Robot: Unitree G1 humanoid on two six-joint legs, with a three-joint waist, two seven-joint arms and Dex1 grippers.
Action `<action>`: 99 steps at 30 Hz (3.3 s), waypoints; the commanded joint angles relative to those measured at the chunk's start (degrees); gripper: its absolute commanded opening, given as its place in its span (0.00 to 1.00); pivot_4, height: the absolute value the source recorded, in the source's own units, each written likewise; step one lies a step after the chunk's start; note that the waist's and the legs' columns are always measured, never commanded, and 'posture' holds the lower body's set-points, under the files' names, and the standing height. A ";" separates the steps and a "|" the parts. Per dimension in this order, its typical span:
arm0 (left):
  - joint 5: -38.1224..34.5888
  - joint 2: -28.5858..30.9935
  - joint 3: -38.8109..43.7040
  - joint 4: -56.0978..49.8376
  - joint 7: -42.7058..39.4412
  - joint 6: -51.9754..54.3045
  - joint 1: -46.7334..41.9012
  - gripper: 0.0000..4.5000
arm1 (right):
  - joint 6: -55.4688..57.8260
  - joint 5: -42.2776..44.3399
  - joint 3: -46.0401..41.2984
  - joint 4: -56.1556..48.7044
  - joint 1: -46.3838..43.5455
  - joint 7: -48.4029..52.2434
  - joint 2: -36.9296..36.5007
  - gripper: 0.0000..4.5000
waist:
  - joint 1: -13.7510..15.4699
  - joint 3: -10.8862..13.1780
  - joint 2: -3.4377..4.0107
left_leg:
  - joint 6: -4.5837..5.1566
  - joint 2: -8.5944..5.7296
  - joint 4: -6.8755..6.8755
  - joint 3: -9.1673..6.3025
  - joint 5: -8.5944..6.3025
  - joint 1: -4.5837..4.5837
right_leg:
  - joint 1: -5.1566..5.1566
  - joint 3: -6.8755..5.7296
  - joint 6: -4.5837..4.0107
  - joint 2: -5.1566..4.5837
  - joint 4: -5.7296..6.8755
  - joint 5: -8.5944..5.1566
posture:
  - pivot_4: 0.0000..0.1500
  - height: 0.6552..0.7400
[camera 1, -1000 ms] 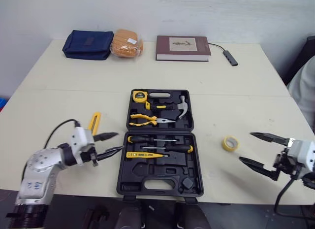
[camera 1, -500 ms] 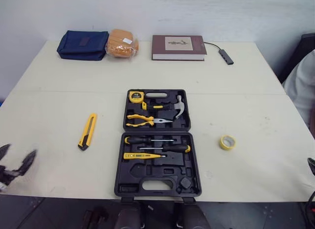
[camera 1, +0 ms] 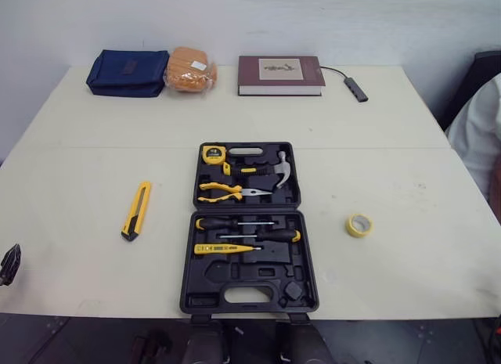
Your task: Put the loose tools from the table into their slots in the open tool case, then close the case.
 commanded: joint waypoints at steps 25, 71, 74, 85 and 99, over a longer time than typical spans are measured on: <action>-7.97 1.67 -21.12 -58.09 27.09 69.71 -10.70 0.97 | 33.89 15.17 24.33 -59.66 -15.03 6.25 7.58 1.00 | 0.30 0.12 -0.03 | -0.30 -0.02 0.11 -0.04 0.24 -0.06 | -0.01 0.00 0.00 0.17 0.22 0.00 | 1.00 1.00; 0.84 -2.14 -34.92 -50.62 -6.08 33.78 -18.70 0.26 | 41.76 12.28 27.41 -72.97 -9.89 19.72 -1.51 1.00 | 2.74 0.26 -0.27 | -0.14 0.01 0.08 0.04 0.22 -0.27 | -0.09 -0.08 0.00 0.24 -0.15 0.00 | 1.00 1.00; -1.65 0.58 -38.25 -52.16 -15.75 31.17 -19.39 0.26 | 41.55 12.39 25.25 -72.81 -7.84 20.23 -2.26 1.00 | 2.82 0.26 -0.27 | -0.05 0.04 0.06 0.07 0.22 -0.27 | -0.08 -0.09 0.00 0.28 -0.23 0.00 | 1.00 1.00; 3.19 7.14 -58.91 -58.12 -30.97 33.59 -25.63 0.26 | 43.56 12.85 21.66 -75.55 -3.20 19.83 -2.78 1.00 | 2.94 0.33 -0.26 | 0.09 0.04 0.13 0.04 0.33 -0.24 | -0.05 -0.07 0.03 0.29 -0.10 0.02 | 1.00 1.00; 13.71 9.28 -68.36 -60.61 -28.51 39.58 -30.38 0.26 | 49.74 16.74 18.73 -84.19 5.12 17.94 -2.80 1.00 | 3.02 0.36 -0.30 | 0.36 0.04 0.17 -0.04 0.23 -0.25 | -0.02 -0.08 0.03 0.30 -0.09 0.01 | 1.00 1.00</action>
